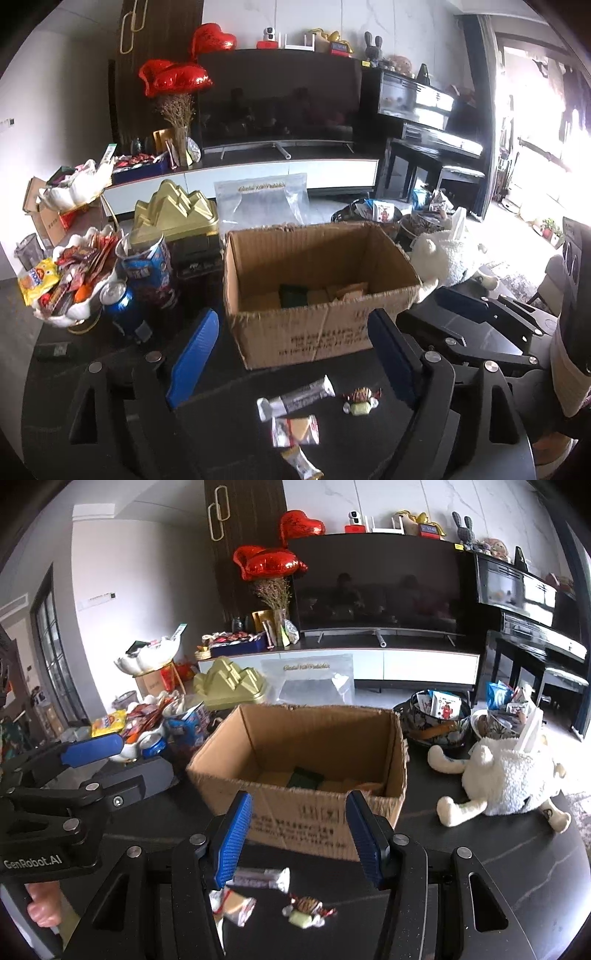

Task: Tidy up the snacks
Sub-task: 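Move both open grippers back over the remaining snacks on the table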

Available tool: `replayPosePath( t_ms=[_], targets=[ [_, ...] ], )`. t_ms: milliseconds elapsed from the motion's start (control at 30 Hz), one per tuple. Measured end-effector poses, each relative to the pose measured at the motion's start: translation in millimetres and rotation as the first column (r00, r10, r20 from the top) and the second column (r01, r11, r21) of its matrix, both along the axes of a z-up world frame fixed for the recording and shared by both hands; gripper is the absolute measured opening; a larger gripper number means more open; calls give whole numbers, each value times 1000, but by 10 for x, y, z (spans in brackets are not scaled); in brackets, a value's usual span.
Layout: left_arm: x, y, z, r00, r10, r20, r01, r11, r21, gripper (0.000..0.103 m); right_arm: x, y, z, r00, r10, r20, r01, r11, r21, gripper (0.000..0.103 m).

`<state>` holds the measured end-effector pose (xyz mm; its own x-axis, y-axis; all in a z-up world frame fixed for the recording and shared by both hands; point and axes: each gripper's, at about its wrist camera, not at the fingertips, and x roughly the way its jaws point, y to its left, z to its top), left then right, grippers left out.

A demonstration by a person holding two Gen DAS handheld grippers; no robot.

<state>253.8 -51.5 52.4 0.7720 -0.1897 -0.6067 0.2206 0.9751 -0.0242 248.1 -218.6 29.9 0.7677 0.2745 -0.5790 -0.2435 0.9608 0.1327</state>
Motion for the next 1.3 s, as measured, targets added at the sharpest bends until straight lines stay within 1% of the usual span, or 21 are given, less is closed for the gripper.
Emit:
replayPosePath(
  t_ms=[267,533,633,833,1033,1300],
  targets=[
    [-256,31,-202,999,11,-41,-12,1000,-16,83,-227,0,-171,1000,3,-23,-3,1000,-11,54],
    [-465,30,-487,996,25,-86,-25,1000,2,83,-386,25,-450,995,53,-79,-55,998,-19,54],
    [-511,41,-627,992,23,-121,-23,1000,0,83,-429,43,-559,993,66,-99,-70,997,-34,54],
    [-549,64,-943,977,31,-209,-38,999,-26,83,-465,50,-790,988,68,-140,-74,997,-35,54],
    [-562,70,-1234,955,18,-296,-37,998,-57,82,-450,82,-1040,977,81,-199,-89,996,-31,54],
    [-480,84,-1553,927,29,-373,-57,996,-64,76,-365,104,-1317,961,78,-266,-87,996,-23,54]
  ],
)
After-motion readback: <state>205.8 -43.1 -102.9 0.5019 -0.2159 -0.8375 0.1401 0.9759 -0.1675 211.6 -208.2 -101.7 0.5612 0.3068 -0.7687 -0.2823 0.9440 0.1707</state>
